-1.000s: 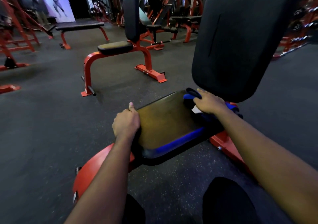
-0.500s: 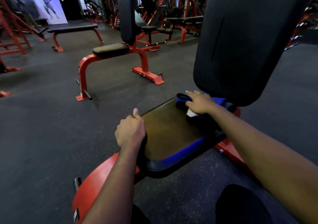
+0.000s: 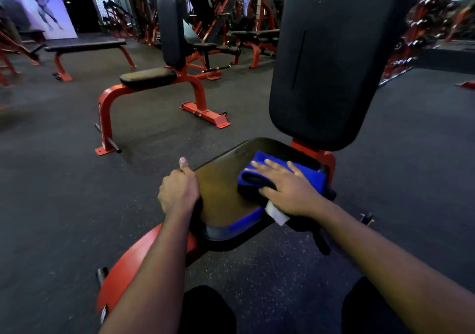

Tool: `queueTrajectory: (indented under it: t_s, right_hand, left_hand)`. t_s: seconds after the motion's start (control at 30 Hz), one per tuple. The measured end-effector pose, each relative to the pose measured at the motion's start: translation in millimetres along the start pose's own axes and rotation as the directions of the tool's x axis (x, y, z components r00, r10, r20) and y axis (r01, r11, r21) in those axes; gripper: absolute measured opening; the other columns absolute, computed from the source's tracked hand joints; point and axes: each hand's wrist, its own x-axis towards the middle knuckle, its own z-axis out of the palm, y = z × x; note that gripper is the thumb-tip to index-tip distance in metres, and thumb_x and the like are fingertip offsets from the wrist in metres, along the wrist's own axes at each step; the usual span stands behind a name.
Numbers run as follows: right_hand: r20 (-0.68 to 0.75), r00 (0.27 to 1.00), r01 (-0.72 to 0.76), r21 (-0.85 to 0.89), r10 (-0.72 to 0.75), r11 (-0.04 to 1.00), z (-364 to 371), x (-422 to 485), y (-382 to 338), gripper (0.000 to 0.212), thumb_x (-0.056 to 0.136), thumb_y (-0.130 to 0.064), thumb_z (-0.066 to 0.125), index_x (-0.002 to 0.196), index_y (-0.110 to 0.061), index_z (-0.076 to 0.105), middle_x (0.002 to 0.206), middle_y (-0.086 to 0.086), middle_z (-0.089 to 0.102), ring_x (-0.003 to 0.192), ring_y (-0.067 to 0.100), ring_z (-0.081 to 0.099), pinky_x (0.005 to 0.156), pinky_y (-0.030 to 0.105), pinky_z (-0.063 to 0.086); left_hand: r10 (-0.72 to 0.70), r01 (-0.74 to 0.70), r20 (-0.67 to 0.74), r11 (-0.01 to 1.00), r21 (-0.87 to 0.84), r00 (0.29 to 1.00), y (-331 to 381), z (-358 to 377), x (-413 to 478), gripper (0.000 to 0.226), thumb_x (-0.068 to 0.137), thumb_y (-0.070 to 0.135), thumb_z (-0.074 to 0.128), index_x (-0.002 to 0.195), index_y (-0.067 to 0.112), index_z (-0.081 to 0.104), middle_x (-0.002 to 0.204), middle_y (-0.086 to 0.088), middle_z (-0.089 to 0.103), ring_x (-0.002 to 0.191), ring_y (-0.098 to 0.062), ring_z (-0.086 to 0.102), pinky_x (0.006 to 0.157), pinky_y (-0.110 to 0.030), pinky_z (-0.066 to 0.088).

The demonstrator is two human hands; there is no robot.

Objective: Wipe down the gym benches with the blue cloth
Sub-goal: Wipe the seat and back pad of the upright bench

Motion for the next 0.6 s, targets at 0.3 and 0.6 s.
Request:
queueTrajectory:
  t_s: [0.3, 0.6]
  right_hand:
    - [-0.406, 0.625, -0.53, 0.407, 0.667, 0.744, 22.0, -3.7, -7.7, 0.053, 0.091, -0.034, 0.054, 0.143, -0.033, 0.048, 0.163, -0.017, 0.013, 0.151, 0.015, -0.008, 0.114, 0.067, 0.002]
    - [-0.535, 0.528, -0.273, 0.628, 0.66, 0.728, 100.7, -32.3, -138.0, 0.062, 0.081, -0.05, 0.041, 0.141, -0.035, 0.052, 0.165, -0.008, 0.008, 0.152, 0.021, -0.009, 0.115, 0.06, 0.011]
  left_hand:
    - [0.071, -0.074, 0.064, 0.997, 0.038, 0.995, -6.5, -3.2, -7.2, 0.068, 0.104, 0.048, 0.014, 0.127, 0.003, 0.059, 0.131, -0.027, 0.056, 0.121, -0.043, 0.051, 0.1, -0.045, 0.038]
    - [0.098, -0.107, 0.115, 0.991, 0.075, 0.988, -7.1, -5.9, -3.9, 0.067, 0.104, 0.048, 0.014, 0.131, 0.003, 0.055, 0.136, -0.027, 0.052, 0.125, -0.043, 0.048, 0.101, -0.046, 0.038]
